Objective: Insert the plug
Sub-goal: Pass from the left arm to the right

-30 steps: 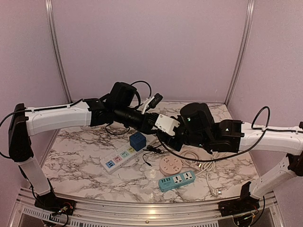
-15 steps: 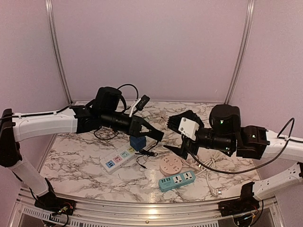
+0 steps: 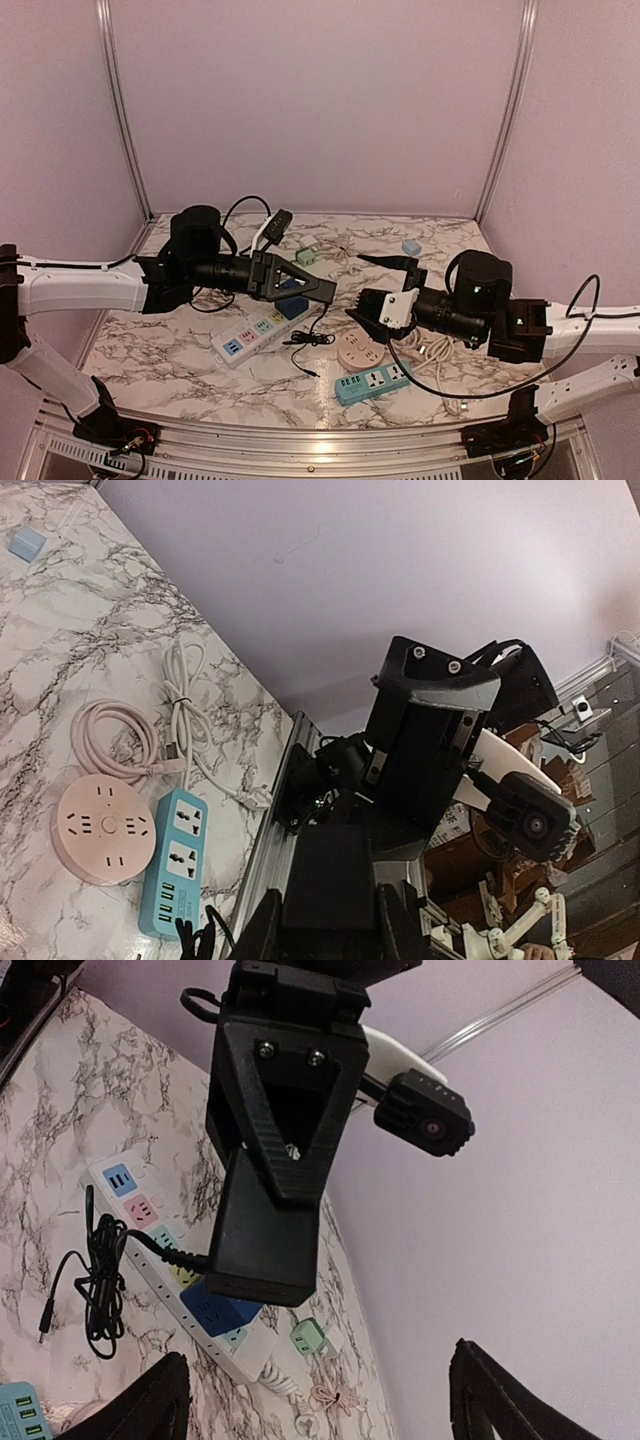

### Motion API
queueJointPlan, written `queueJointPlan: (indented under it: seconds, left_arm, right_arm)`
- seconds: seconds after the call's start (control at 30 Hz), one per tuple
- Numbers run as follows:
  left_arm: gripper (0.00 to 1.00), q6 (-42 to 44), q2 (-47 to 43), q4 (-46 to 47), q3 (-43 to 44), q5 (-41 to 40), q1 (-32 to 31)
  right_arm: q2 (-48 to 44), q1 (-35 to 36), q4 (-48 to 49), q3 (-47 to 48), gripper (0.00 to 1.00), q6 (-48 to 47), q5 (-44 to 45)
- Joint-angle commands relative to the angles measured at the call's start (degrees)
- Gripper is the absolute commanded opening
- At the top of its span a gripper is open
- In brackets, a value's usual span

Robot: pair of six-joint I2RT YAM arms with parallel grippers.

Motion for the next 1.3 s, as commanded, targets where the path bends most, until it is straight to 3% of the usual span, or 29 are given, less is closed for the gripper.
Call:
queueJointPlan:
  seconds: [0.0,0.23,0.5,0.7,1.03,1.17,1.27]
  left_arm:
    - [0.0,-11.12,-2.07,17.38,-3.68,2.68,1.23]
    - [0.0,-16.4,-0.93,25.34,-6.6,2.93,1.31]
    - [0.0,-18.4,0.32,27.15,-7.22,3.18,1.47]
    - [0.0,-20.42,1.44,28.2,-7.57,3.65,1.73]
    - [0.0,-24.66,2.73,31.69,-8.79,4.39,2.72]
    - [0.0,-25.72,3.17,33.06,-9.38,4.58,2.72]
    - [0.0,-26.65,3.31,34.54,-9.74,4.54,2.74]
  right_arm:
    - [0.73,0.43,14.75,-2.05,0.83,-7.31,-3.52]
    - [5.59,0.42,18.0,0.16,0.8,-9.94,-6.01]
    - [9.36,0.49,22.44,0.08,0.77,-21.33,-2.38]
    - [10.64,2.01,24.18,0.64,0.67,-29.39,0.35]
    - [11.67,5.12,32.33,-1.82,0.69,-39.04,3.38]
    - [11.96,5.17,29.69,-1.02,0.64,-40.04,3.84]
    - [11.78,5.19,28.12,-0.61,0.53,-39.89,3.37]
